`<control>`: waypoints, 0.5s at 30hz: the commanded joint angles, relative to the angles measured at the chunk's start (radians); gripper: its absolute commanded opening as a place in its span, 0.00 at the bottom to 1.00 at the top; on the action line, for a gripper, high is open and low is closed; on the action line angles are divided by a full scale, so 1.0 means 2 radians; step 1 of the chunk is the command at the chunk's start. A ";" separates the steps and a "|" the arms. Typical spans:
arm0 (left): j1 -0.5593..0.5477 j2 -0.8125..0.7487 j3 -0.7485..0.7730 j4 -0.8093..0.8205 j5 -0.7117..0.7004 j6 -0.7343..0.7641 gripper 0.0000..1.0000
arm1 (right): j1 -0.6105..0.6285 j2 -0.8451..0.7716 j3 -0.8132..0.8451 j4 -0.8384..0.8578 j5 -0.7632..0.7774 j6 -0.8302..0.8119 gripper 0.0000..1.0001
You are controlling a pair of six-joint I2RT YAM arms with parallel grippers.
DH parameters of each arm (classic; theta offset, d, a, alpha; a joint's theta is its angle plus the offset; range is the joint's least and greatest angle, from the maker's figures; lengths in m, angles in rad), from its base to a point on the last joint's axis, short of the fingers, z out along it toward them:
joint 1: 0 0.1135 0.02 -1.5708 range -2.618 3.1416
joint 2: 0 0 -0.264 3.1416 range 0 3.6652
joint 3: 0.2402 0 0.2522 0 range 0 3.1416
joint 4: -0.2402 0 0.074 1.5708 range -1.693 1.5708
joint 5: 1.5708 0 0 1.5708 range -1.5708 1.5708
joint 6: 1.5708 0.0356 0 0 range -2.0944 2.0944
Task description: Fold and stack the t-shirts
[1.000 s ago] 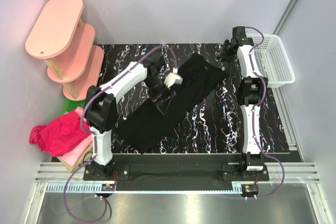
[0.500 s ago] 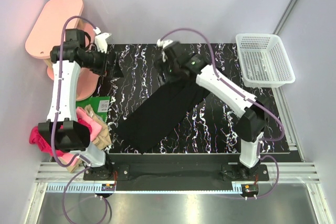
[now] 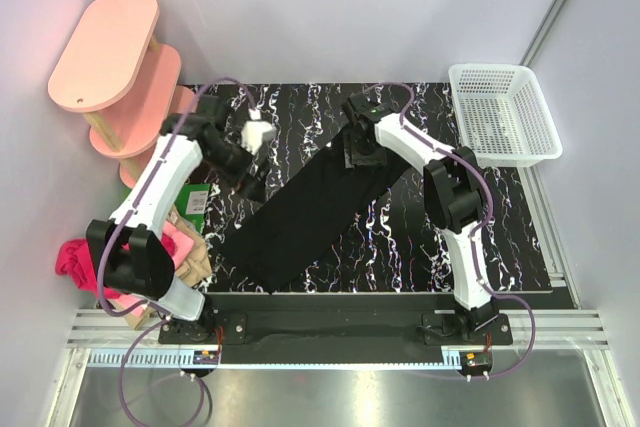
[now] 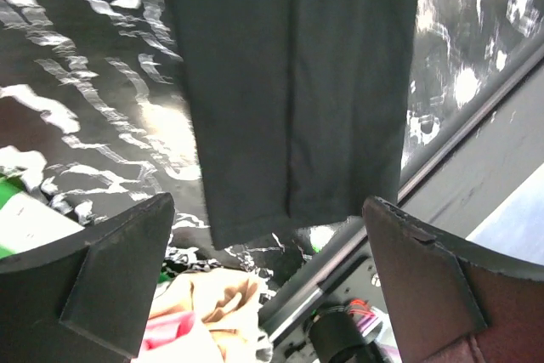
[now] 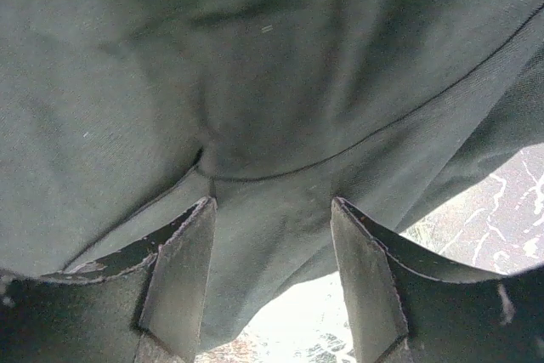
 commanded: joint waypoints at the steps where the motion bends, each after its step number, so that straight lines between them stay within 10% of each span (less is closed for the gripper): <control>1: -0.049 -0.024 -0.061 0.035 -0.055 0.048 0.99 | -0.027 0.000 0.026 -0.007 -0.033 0.037 0.63; 15: -0.139 0.116 -0.142 0.141 -0.243 0.049 0.99 | -0.090 0.104 0.060 0.007 -0.193 0.051 0.61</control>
